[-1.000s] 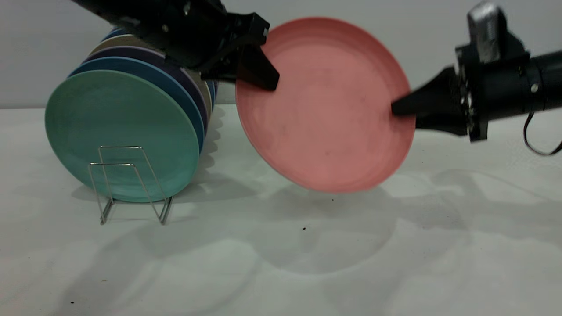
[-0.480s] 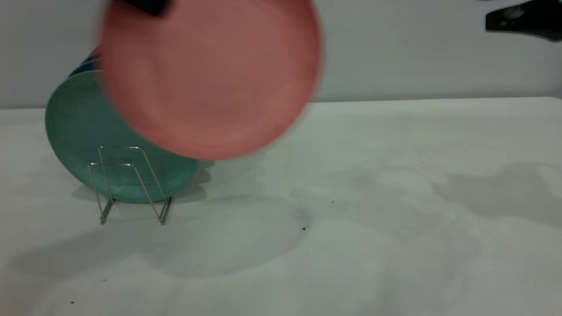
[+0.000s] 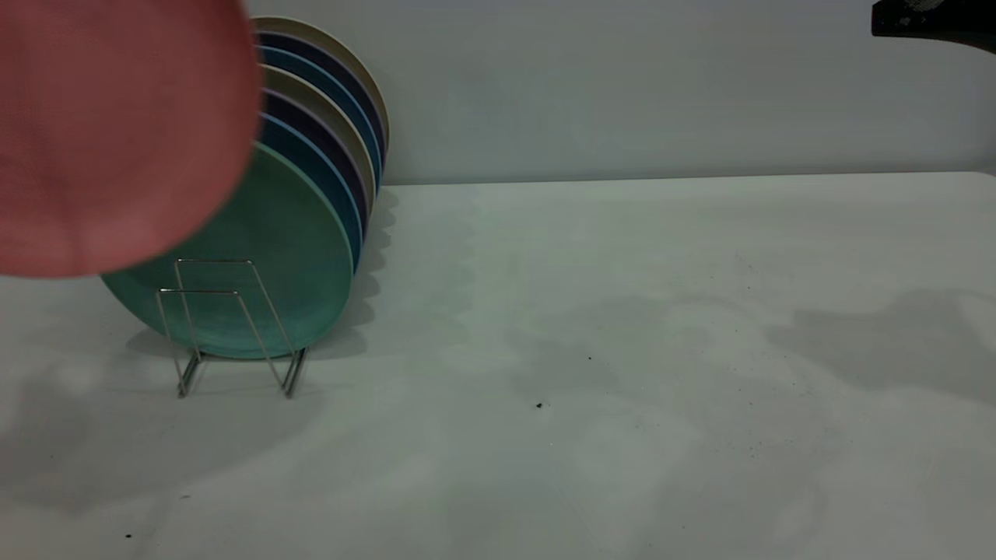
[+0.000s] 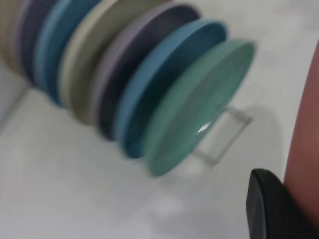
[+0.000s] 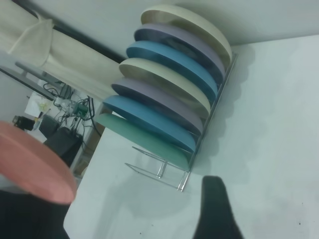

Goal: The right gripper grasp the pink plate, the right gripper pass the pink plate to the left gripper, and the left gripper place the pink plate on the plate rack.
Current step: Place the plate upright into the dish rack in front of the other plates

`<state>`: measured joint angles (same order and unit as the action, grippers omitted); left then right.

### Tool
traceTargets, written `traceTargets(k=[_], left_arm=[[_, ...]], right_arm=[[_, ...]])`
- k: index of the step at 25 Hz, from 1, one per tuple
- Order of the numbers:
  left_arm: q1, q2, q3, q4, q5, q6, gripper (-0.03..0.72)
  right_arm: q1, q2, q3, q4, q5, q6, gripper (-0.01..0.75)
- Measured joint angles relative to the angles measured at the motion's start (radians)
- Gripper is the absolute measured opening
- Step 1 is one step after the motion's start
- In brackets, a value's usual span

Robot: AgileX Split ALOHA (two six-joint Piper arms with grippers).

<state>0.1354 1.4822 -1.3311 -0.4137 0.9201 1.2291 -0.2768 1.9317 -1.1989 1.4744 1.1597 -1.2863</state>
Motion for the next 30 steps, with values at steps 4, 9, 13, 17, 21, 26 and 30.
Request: traceTargets(k=[4, 9, 13, 17, 21, 26, 30], left_arm=[[-0.011, -0.001, -0.013, 0.045, -0.026, 0.227, 0.084], [-0.012, -0.001, 0.022, 0.026, -0.031, 0.53, 0.084], [-0.012, -0.001, 0.073, -0.095, -0.103, 0.752, 0.084], [-0.012, 0.016, 0.094, -0.208, -0.175, 0.868, 0.084], [-0.018, 0.048, 0.094, -0.23, -0.203, 0.872, 0.084], [-0.045, 0.09, 0.097, -0.222, -0.221, 0.872, 0.084], [-0.071, 0.109, 0.097, -0.179, -0.257, 0.872, 0.084]], right_arm=[[0.0, 0.0, 0.0, 0.0, 0.0, 0.001, 0.536], [0.0, 0.0, 0.0, 0.0, 0.0, 0.001, 0.535], [0.0, 0.0, 0.0, 0.0, 0.0, 0.001, 0.535], [0.0, 0.0, 0.0, 0.0, 0.0, 0.001, 0.535], [0.0, 0.0, 0.0, -0.001, 0.0, 0.001, 0.535], [0.0, 0.0, 0.0, -0.001, 0.0, 0.001, 0.535], [0.0, 0.0, 0.0, -0.001, 0.0, 0.001, 0.535]])
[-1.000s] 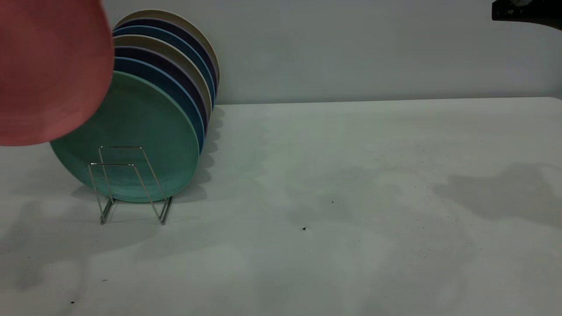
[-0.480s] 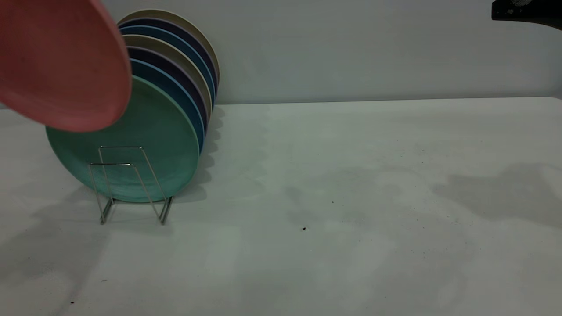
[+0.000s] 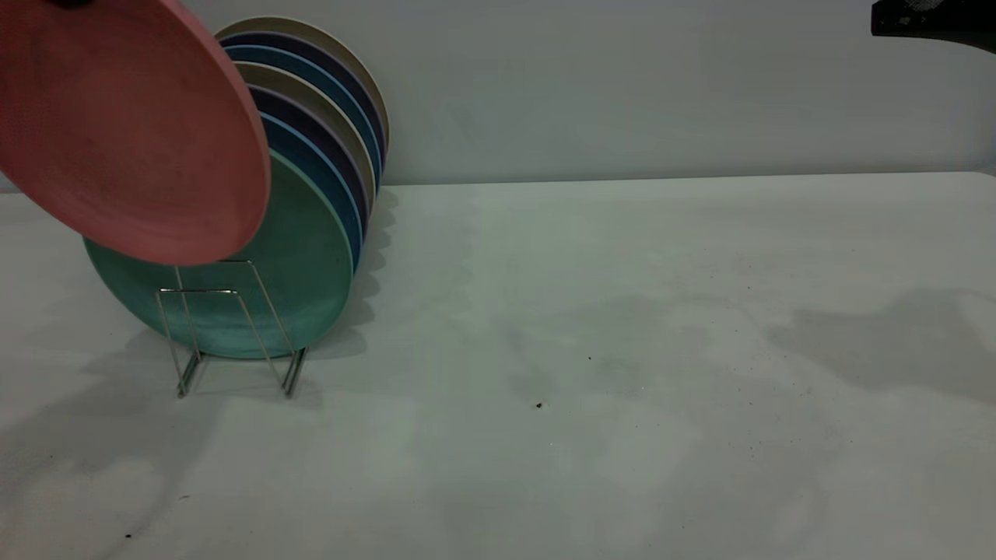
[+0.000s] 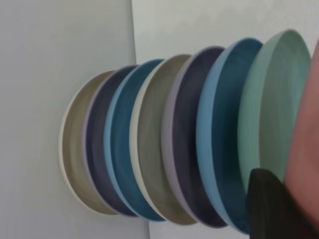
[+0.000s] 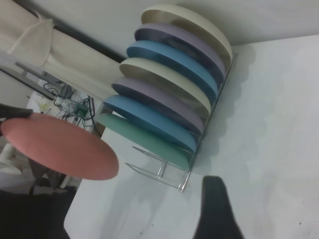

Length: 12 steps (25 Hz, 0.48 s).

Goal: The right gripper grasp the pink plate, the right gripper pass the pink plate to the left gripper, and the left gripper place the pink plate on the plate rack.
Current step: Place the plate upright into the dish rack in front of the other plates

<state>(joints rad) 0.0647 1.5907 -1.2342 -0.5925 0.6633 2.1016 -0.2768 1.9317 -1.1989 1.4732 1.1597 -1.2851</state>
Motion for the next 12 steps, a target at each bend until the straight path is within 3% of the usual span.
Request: traceTargets(k=[12], left_arm=[[-0.009, 0.012, 0.098, 0.001, -0.15, 0.0, 0.083]], right_arm=[[0.0, 0.0, 0.0, -0.006, 0.0, -0.002, 0.535]])
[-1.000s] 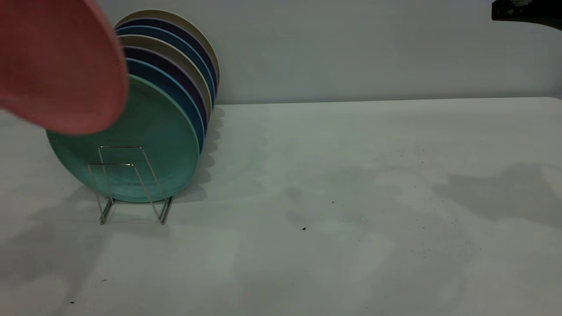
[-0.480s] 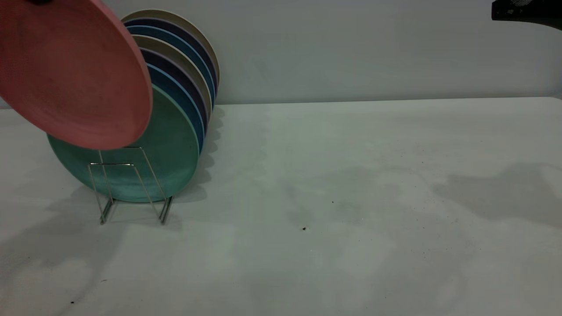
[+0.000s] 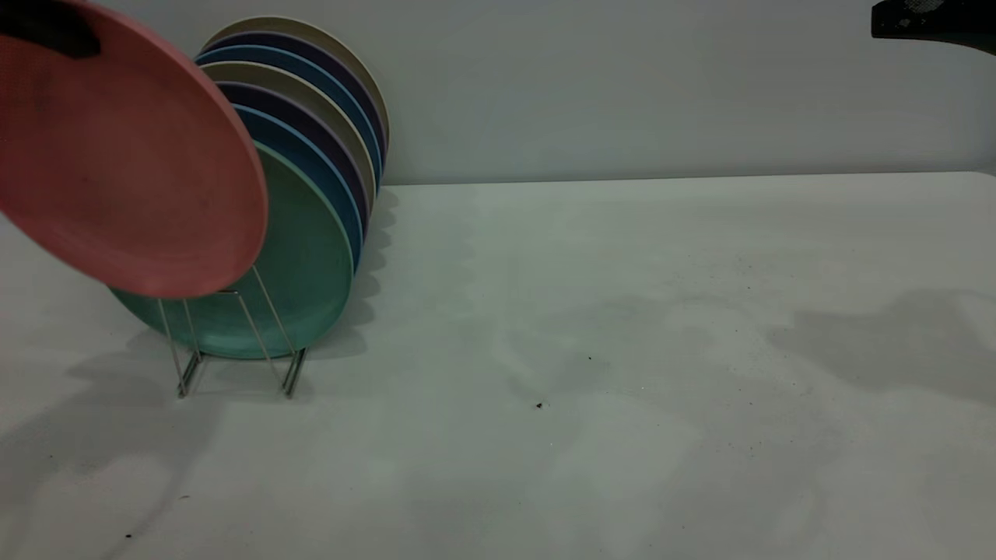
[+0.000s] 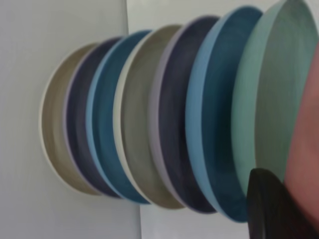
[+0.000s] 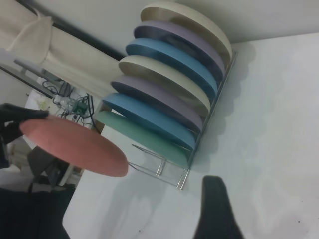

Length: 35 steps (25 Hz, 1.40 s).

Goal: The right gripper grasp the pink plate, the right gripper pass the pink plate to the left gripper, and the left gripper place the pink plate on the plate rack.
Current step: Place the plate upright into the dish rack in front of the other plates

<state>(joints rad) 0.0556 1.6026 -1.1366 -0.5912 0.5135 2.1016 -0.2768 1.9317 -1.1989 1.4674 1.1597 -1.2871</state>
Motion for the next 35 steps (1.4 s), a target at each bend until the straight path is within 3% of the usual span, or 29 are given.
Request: traceTargets(k=[8, 35], left_arm=[[-0.012, -0.002, 0.021, -0.05, -0.067, 0.0, 0.083], [-0.012, 0.018, 0.066, -0.078, -0.065, -0.001, 0.096]], right_arm=[[0.0, 0.0, 0.0, 0.0, 0.0, -0.001, 0.534], [0.0, 0.0, 0.0, -0.003, 0.0, -0.014, 0.534]])
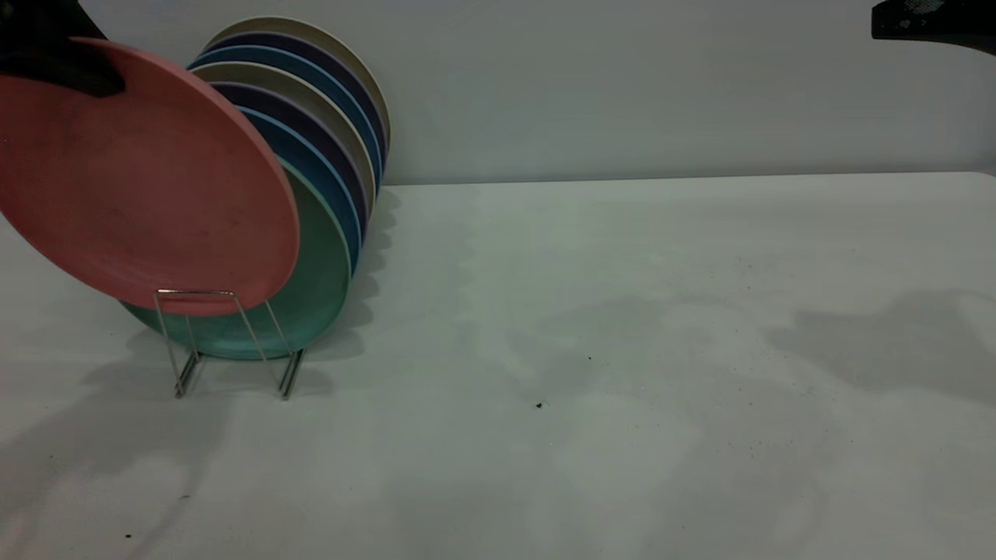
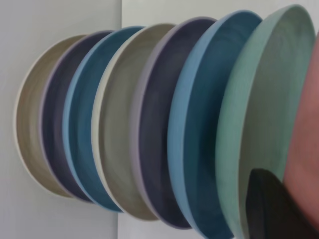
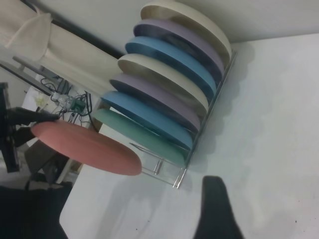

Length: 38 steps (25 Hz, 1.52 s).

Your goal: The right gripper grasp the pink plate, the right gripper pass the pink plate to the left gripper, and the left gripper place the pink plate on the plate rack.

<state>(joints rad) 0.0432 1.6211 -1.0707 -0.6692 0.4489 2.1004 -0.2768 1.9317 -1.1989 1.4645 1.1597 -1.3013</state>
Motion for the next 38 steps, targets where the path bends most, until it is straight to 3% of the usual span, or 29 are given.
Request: traceTargets(k=[3, 10, 13, 24, 31, 35, 38], left_arm=[[0.0, 0.0, 0.002, 0.0, -0.018, -0.031, 0.156], [0.0, 0.0, 0.005, -0.001, -0.097, -0.158, 0.407], [0.0, 0.0, 0.005, -0.016, -0.111, -0.184, 0.457], [0.0, -0.168, 0.006, -0.274, -0.123, -0.213, 0.472], [0.0, -0.357, 0.006, -0.377, -0.092, -0.607, 0.472], [0.0, -0.407, 0.006, -0.253, 0.09, -0.917, 0.472], [0.0, -0.41, 0.006, -0.073, 0.282, -1.176, 0.472]], right_arm=[[0.0, 0.0, 0.0, -0.001, 0.0, 0.0, 0.534], [0.0, 0.0, 0.0, -0.001, 0.0, -0.001, 0.534], [0.0, 0.0, 0.0, -0.001, 0.0, -0.001, 0.534], [0.0, -0.131, 0.001, -0.014, -0.001, 0.055, 0.502], [0.0, -0.478, 0.001, -0.288, 0.03, 0.266, 0.495], [0.0, -0.651, 0.001, -0.541, 0.05, 0.463, 0.494], [0.0, -0.781, 0.004, -0.679, 0.063, 0.597, 0.494]])
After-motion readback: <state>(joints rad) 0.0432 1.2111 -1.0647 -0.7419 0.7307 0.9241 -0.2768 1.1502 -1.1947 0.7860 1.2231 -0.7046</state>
